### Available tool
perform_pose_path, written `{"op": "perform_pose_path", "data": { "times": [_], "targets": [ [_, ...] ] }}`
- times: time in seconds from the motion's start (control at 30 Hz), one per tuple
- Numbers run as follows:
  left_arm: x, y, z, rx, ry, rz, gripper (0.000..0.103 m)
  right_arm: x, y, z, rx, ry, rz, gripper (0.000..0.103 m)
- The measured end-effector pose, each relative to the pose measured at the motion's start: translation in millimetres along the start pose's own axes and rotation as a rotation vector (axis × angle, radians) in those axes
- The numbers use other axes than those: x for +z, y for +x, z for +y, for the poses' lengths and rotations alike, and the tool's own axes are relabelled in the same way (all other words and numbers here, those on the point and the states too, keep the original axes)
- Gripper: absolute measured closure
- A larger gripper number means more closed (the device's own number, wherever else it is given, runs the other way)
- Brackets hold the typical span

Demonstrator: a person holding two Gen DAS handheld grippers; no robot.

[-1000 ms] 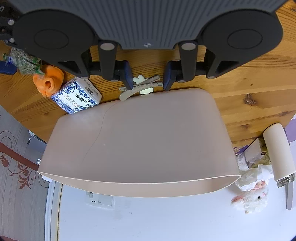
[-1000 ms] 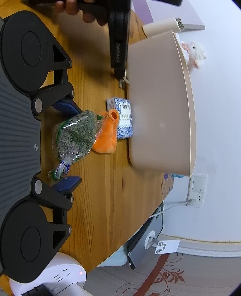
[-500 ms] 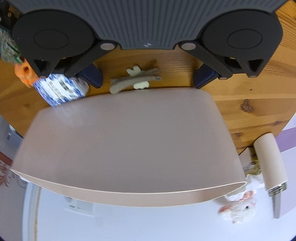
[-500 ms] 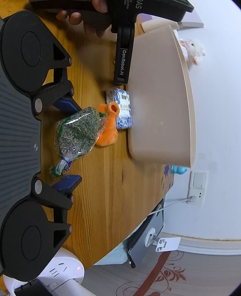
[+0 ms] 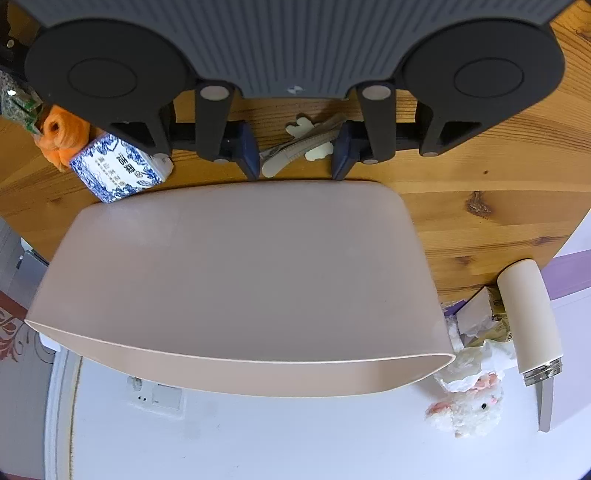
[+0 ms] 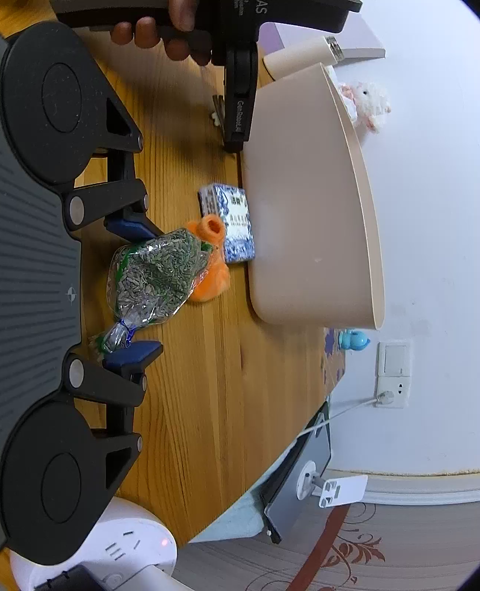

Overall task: Organize objects
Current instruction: 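Grasp the wooden clip with left tool while right tool grasps herb bag, then lift both items into the bin and open both tools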

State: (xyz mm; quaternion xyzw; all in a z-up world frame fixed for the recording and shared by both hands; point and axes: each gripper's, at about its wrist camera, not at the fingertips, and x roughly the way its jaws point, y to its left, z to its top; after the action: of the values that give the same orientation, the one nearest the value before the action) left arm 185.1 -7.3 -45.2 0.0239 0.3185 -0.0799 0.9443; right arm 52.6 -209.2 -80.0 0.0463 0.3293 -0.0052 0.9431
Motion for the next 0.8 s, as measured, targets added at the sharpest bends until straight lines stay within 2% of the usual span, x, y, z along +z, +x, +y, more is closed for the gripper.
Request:
{"op": "perform_pose_path", "data": {
  "times": [0.2,0.33,0.4,0.57,0.8],
  "targets": [
    [-9.5,-12.0,6.4,-0.037,0.009,-0.001,0.059,1.0,-11.1,9.4,0.005,-0.028,-0.02,0.05],
    [-13.0,-24.6,11.1,-0.002,0.007,0.037,0.059,8.0,-24.8,13.5,0.014,-0.038,-0.056,0.05],
    [-14.8,-35.0,15.2,-0.015,-0.005,0.046,0.059,11.3,-31.7,15.8,0.015,-0.049,-0.074,0.05],
    [-9.2,-73.8,20.6,-0.025,0.026,-0.026,0.059,23.1,-49.3,20.1,0.004,-0.091,-0.124,0.05],
    [22.5,-128.2,21.7,-0.024,0.063,-0.174,0.059,58.4,-74.4,21.8,-0.005,-0.127,-0.231,0.05]
  ]
}}
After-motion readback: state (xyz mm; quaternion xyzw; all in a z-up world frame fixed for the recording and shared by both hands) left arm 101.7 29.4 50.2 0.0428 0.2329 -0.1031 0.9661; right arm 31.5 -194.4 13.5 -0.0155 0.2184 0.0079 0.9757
